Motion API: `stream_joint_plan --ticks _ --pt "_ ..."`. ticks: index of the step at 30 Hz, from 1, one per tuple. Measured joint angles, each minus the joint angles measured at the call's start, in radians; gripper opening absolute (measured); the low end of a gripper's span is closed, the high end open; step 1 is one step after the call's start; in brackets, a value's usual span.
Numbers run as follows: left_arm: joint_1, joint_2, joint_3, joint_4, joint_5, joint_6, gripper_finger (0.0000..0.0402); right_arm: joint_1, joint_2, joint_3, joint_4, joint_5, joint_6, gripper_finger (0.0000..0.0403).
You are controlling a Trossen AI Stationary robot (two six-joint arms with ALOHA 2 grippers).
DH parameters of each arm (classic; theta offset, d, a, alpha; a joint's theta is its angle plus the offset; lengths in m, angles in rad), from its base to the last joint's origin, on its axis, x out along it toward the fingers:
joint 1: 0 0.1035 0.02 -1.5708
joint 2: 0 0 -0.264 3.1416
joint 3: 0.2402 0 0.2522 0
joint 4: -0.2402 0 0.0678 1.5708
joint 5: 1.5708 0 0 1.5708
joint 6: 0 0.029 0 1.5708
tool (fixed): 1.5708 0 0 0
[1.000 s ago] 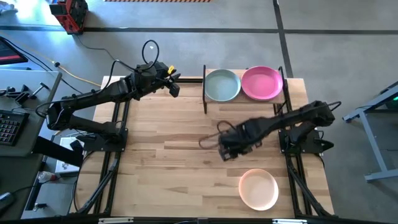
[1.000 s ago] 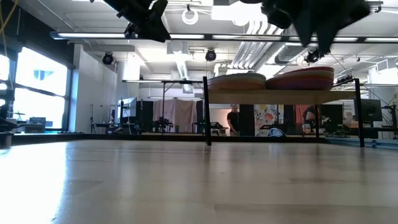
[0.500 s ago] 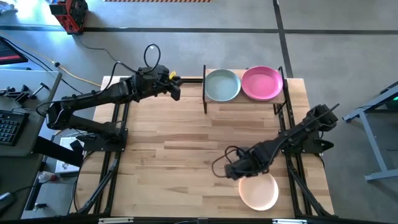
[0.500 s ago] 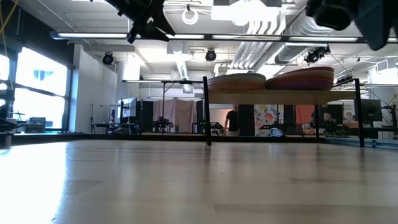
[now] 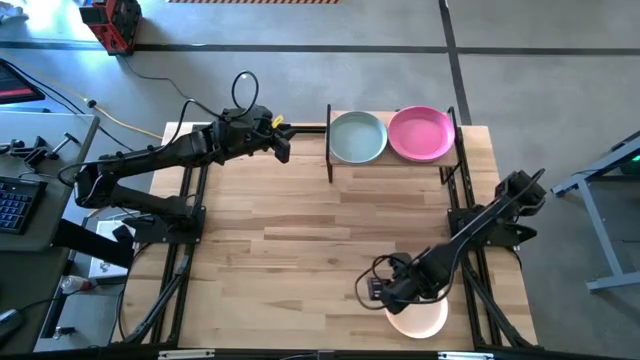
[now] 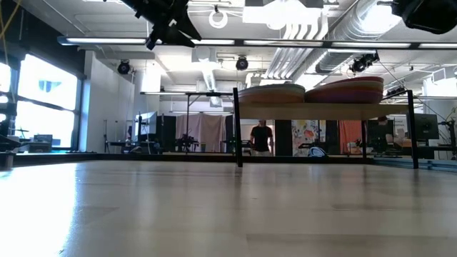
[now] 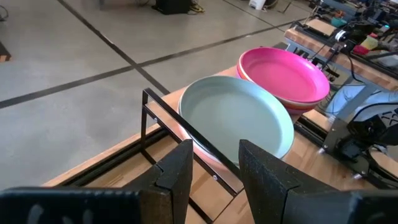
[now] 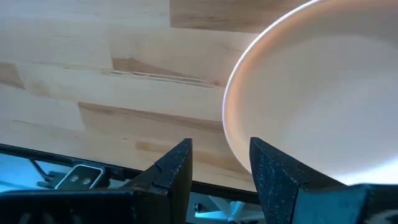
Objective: Place and stack plates onto a shelf
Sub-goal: Stack the light orange plate on the blue plate on the shelf
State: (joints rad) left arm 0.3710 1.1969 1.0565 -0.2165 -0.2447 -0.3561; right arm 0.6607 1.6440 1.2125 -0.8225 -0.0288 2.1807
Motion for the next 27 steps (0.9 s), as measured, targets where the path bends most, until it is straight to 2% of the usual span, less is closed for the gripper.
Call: stream_joint_plan --ticks 18,27 --pt "0.0 0.0 0.0 0.0 0.0 0.0 0.0118 -0.001 0.173 0.009 0.05 -0.01 -0.005 0.0138" --pt "0.0 0.0 0.0 0.0 -0.001 0.001 0.0118 -0.006 0.234 0.01 0.083 -0.052 -0.008 0.0138"
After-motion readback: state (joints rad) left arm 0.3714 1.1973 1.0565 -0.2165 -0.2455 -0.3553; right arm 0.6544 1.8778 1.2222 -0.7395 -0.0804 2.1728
